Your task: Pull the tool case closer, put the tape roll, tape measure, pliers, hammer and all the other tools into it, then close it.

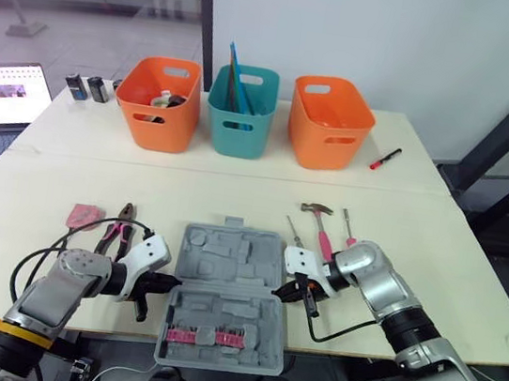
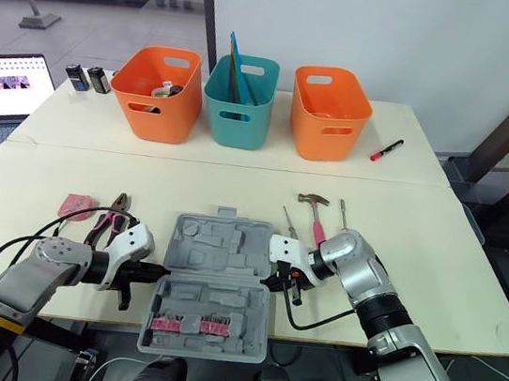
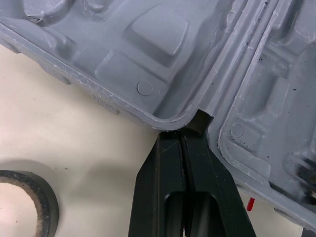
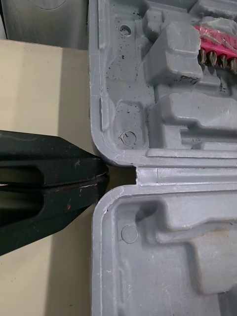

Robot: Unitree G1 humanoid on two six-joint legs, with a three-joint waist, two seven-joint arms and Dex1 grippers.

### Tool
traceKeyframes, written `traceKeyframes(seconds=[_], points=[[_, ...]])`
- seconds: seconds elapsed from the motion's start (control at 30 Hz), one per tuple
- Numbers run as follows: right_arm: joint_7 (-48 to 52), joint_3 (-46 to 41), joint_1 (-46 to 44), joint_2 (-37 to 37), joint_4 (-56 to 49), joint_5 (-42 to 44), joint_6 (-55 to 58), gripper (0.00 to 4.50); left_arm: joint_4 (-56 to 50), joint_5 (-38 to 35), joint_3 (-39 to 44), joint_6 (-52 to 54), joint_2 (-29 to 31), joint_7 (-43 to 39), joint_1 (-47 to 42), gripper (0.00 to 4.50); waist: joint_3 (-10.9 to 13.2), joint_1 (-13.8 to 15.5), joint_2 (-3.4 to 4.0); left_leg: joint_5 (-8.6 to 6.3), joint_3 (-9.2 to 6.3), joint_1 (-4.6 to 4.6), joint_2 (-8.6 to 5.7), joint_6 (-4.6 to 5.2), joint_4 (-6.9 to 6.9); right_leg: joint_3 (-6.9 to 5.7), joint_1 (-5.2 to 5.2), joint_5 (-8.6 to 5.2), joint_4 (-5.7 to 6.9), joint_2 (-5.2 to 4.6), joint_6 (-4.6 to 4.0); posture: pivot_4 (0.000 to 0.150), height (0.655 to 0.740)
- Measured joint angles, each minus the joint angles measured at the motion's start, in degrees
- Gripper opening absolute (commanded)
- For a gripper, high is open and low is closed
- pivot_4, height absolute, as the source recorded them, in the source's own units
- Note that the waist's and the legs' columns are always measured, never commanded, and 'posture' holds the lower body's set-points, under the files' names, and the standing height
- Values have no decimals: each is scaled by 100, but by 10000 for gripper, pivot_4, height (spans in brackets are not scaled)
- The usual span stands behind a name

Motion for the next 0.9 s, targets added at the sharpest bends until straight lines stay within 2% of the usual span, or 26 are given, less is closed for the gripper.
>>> traceKeyframes(seconds=[0.27,0.43,0.5,0.6,0.7,0.73,0.83,0.9], points=[[-58,41,-77,-15,154,57,-37,183,46,-82,33,-153,170,58,64,0,0,-11,0,0,0,1,1,0,0,0,-1,-1,0,0,-2,1500,7364],[-93,-46,-186,-370,400,167,-222,183,137,-300,581,-251,659,43,447,0,2,6,-1,0,2,-4,3,0,0,0,-5,-12,-2,-2,-22,1500,7364],[68,-304,-115,-582,333,473,-114,183,109,-459,943,-347,750,61,683,0,4,29,-1,0,2,-9,1,0,0,-1,-7,-12,-8,-6,-23,1500,7364],[387,-753,93,-700,-358,1202,339,183,-470,-984,1554,-521,553,92,991,0,6,22,-5,0,2,-10,2,-1,-1,-1,-7,-12,-8,-7,-23,1500,7364],[487,-978,233,-907,-806,1636,688,183,-906,-1072,1881,-774,736,65,1591,0,6,-11,-4,-2,6,-6,5,1,-4,1,-9,-15,-7,-6,-28,1500,7364],[490,-1133,334,-1071,-832,1747,777,2608,-992,-1087,2069,-873,796,28,1962,0,6,-12,-4,-5,11,-6,5,4,-5,2,-12,-18,-9,-7,-31,1500,7364],[355,-1586,579,-1420,-626,1913,733,12459,-883,-1299,2739,-1050,728,-71,2764,8389,9,2,-9,-9,17,-8,6,6,-2,2,-22,-19,-9,-10,-35,1500,7364],[168,-1951,675,-1465,-322,2081,575,21904,-591,-1460,3406,-1353,668,-86,3094,18032,11,6,-17,-10,18,-9,9,5,4,-1,-25,-23,-11,-11,-30,1500,7364]])
